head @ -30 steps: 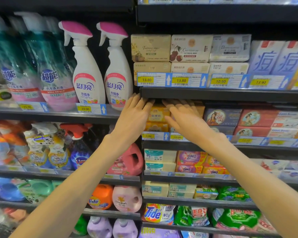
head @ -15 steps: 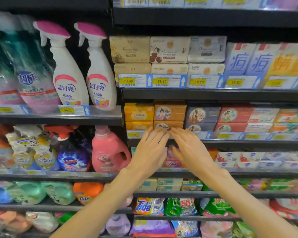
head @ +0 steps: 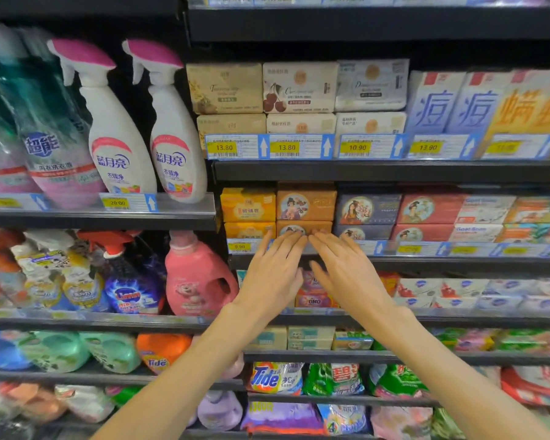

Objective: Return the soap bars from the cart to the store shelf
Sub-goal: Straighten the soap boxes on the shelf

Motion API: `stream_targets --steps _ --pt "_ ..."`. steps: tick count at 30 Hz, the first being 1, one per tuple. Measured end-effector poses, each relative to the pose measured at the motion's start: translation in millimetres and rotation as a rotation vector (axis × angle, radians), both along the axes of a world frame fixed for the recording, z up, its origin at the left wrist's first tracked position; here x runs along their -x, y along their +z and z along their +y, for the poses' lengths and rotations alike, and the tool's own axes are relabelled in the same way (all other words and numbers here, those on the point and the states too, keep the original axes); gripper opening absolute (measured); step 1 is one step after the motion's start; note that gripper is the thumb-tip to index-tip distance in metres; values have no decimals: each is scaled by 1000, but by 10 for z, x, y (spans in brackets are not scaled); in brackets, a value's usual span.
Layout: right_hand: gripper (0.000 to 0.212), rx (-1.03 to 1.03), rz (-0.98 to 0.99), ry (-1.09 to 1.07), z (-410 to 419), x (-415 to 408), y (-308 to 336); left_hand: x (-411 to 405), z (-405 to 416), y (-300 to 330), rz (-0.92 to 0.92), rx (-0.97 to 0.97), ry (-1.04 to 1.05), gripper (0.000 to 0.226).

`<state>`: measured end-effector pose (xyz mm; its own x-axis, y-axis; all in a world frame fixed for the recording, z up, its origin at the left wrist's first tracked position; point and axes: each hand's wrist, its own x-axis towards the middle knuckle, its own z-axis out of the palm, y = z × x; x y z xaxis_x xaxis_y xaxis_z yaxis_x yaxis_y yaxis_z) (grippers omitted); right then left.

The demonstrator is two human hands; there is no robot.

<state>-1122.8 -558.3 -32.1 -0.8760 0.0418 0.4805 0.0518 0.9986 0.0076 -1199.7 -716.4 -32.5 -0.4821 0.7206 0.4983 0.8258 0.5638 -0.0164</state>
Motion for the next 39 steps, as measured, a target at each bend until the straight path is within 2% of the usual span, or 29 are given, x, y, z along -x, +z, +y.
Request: stream_targets --steps 4,8,10,15,18,30,39 --pt "48 59 72 39 -47 -73 66 -7 -22 37 -1 -42 -22 55" --pt "36 67 296 136 -17 -84 335 58 -53 286 110 -237 -69 42" --pt "37 17 344 92 64 9 464 140 -47 440 162 -303 -34 41" --pt "32 -87 289 -146 235 234 634 380 48 656 167 -274 111 43" --pt "32 -104 276 -196 285 327 674 510 82 694 185 -218 187 42" --pt "27 7 224 -191 335 384 722 594 101 686 181 -189 238 32" --pt "27 -15 281 -175 326 358 709 574 87 659 170 -220 214 34"
